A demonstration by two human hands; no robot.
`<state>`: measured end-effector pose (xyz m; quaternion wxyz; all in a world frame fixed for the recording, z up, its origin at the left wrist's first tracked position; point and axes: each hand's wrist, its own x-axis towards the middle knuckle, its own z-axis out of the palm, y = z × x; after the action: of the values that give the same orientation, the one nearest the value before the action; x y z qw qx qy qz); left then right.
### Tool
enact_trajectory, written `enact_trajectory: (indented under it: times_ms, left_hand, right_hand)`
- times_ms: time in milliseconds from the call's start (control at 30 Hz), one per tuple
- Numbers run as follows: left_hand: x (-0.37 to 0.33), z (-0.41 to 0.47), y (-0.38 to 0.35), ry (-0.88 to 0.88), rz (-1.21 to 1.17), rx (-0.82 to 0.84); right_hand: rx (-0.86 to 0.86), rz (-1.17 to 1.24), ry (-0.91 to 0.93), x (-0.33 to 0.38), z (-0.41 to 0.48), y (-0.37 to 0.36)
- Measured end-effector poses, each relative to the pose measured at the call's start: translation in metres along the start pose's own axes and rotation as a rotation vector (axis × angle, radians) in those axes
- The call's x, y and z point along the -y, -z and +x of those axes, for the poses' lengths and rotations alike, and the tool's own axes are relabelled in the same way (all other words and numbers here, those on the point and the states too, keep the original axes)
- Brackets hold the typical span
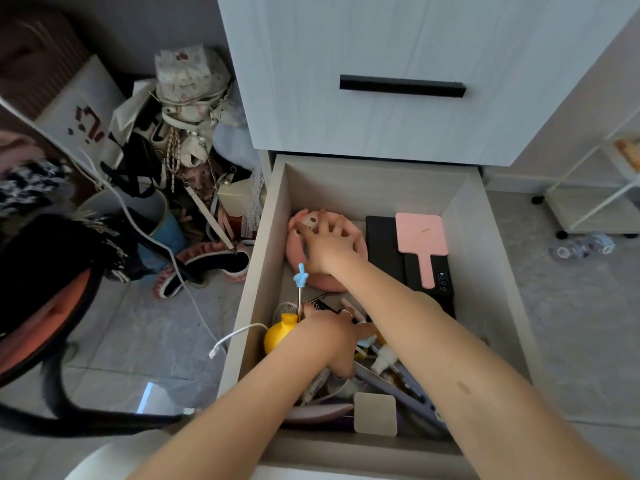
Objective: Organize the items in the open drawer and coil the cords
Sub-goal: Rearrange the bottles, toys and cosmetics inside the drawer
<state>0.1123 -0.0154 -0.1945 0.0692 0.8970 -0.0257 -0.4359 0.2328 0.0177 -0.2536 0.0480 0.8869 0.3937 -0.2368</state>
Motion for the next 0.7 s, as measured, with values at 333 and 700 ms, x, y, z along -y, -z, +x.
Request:
enact_trajectory:
  times_ms: [333,700]
  left_hand:
    - [-0.002,-0.006,0.003,0.018,0.012,-0.002]
    - [0.0,-0.001,-0.003,0.012,0.024,-0.04]
  right_hand:
    - [-0.018,-0.008,-0.008,0.003,0.0,-0.006]
    - [-0.052,0.047,-0.136,-0.02,-0.03,-0.043]
